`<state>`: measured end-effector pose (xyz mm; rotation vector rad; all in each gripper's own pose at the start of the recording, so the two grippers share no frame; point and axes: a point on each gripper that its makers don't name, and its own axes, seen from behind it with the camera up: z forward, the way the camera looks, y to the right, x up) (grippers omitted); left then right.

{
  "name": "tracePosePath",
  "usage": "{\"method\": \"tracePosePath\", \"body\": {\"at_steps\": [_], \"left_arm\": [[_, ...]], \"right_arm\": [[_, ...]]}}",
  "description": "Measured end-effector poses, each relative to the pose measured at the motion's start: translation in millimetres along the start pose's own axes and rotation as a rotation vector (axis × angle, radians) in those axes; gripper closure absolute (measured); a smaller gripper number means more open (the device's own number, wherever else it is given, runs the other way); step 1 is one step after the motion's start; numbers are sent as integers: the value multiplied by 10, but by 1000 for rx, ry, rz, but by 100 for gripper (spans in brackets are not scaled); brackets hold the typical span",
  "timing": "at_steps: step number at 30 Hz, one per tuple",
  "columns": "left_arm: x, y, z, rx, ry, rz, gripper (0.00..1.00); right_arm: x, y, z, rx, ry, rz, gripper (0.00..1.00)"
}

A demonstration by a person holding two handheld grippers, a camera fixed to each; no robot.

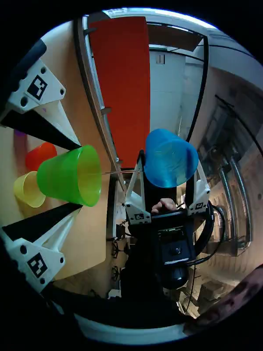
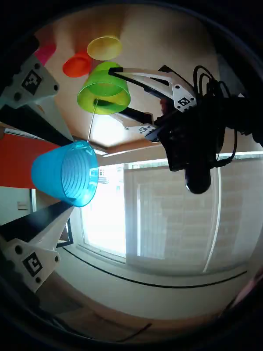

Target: Pour water

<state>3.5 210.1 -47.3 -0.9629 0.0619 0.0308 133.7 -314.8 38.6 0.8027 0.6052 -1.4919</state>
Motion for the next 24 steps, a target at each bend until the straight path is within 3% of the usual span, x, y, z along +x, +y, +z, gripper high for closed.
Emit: {"method": "tracePosePath", "body": {"at_steps": [24], "left_arm": [[31, 4, -12, 3, 0, 4, 16]], "right_arm": [[37, -5, -5, 1, 0, -2, 12]]}}
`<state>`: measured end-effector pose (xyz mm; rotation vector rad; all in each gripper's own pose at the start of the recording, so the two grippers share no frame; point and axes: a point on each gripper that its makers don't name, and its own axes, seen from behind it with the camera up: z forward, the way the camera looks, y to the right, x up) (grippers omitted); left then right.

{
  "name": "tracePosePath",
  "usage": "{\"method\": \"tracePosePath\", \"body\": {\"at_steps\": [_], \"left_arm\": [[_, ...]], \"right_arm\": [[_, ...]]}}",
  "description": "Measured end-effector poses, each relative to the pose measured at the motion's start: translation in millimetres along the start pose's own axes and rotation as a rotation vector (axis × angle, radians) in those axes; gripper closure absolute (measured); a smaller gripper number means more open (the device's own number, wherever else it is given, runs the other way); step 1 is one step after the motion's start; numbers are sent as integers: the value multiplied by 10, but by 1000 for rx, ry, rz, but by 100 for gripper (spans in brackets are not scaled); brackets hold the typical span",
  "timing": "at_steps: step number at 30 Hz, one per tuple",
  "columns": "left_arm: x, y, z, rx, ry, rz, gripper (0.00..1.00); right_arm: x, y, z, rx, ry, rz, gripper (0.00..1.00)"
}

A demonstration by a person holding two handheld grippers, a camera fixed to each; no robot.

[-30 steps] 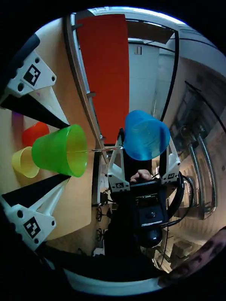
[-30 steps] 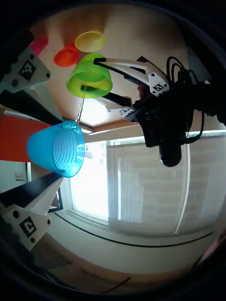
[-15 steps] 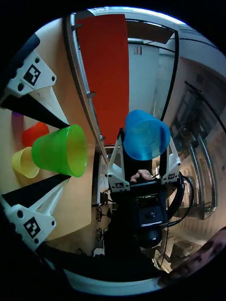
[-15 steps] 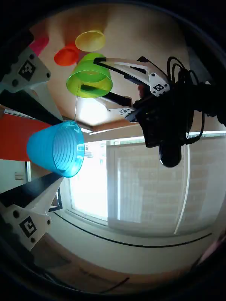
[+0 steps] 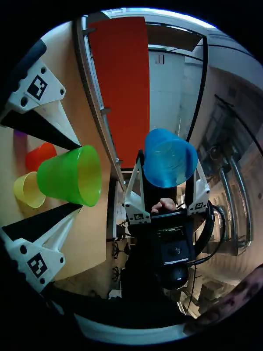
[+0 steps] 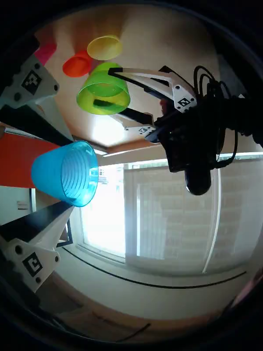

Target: Pour water

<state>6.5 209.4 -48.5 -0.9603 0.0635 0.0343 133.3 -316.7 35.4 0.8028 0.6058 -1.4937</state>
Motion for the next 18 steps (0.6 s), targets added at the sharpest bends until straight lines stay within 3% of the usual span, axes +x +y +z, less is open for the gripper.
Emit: {"method": "tracePosePath", "body": {"at_steps": [8, 18], "left_arm": [[-3, 9, 1, 0, -1, 1, 16], [-8, -18, -19, 7, -1, 0, 16]], "right_arm": [[3, -21, -7, 0, 0, 33, 12], [-28, -15, -5, -3, 4, 147, 12]]}}
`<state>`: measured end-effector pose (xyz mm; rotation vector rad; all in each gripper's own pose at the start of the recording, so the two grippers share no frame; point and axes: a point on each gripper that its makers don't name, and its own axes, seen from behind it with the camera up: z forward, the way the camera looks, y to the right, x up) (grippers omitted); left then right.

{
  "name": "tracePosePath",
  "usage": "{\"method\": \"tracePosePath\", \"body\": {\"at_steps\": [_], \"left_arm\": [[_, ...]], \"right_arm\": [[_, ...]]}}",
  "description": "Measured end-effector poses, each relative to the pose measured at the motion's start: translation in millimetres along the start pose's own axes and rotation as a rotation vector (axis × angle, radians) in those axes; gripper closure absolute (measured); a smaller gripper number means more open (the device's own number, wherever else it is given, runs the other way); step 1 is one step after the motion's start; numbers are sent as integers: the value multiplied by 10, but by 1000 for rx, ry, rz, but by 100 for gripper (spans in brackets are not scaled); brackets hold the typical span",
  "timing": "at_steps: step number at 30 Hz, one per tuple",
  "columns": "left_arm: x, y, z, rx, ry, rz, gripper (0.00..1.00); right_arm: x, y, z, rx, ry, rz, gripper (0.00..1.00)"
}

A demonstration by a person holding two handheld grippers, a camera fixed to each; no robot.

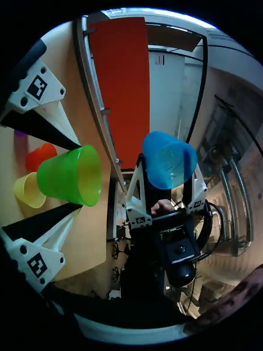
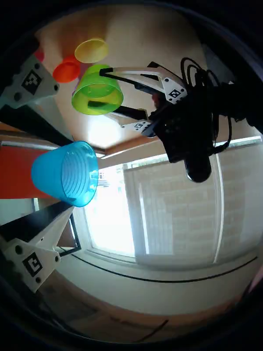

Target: Pour water

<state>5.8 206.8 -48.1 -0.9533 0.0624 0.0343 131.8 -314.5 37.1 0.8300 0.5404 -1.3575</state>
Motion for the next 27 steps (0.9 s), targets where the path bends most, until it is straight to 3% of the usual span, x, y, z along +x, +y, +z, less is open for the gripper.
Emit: {"method": "tracePosePath", "body": {"at_steps": [11, 27], "left_arm": [[4, -19, -16, 4, -1, 2, 16], [27, -57, -34, 12, -1, 4, 16]], "right_arm": [[-12, 1, 19, -11, 16, 147, 12], [-51, -34, -17, -23, 26, 476, 12]]}}
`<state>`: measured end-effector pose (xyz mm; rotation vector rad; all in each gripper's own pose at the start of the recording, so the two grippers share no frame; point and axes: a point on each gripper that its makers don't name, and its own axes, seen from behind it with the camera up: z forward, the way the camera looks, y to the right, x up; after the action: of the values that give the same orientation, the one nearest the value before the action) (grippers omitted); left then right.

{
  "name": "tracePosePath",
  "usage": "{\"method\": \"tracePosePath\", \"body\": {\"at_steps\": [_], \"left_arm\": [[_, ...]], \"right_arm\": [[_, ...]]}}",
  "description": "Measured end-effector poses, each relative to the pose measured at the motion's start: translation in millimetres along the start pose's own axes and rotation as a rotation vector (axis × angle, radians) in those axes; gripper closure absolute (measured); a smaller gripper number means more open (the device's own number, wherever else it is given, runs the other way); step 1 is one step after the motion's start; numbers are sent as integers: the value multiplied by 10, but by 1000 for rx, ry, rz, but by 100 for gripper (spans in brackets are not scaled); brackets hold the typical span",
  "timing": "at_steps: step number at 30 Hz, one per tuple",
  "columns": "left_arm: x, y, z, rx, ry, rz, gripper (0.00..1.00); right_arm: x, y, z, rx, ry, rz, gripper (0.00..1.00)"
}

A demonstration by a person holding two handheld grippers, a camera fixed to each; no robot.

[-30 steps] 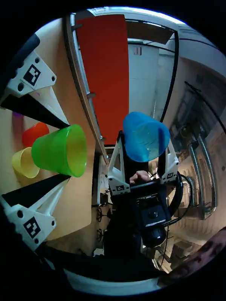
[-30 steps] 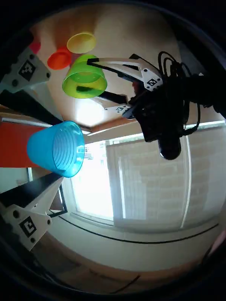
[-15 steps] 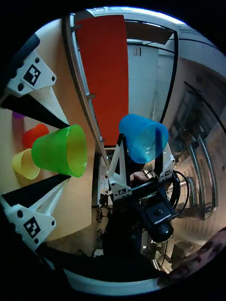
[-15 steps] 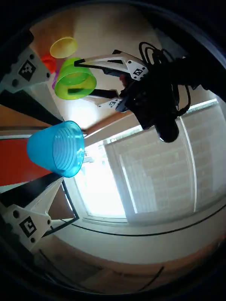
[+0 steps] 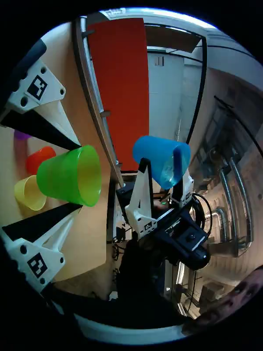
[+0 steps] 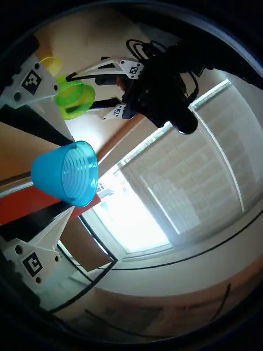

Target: Pour water

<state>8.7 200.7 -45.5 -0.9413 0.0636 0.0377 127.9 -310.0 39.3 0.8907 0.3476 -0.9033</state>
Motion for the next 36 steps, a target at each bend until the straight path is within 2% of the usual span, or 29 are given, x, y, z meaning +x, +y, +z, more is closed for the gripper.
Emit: {"method": "tracePosePath", "body": {"at_steps": [8, 18, 24, 36], "left_arm": [[0, -15, -5, 3, -5, 3, 16], [21, -22, -18, 8, -9, 10, 16], [-2, -33, -34, 13, -15, 10, 16], [-20, -36, -37, 15, -22, 18, 16]], "right_arm": [[-24, -10, -12, -11, 5, 165, 12], [3, 39, -55, -13, 43, 473, 12], [-33, -21, -64, 12, 41, 632, 12], [-81, -162, -55, 70, 21, 878, 12]]}}
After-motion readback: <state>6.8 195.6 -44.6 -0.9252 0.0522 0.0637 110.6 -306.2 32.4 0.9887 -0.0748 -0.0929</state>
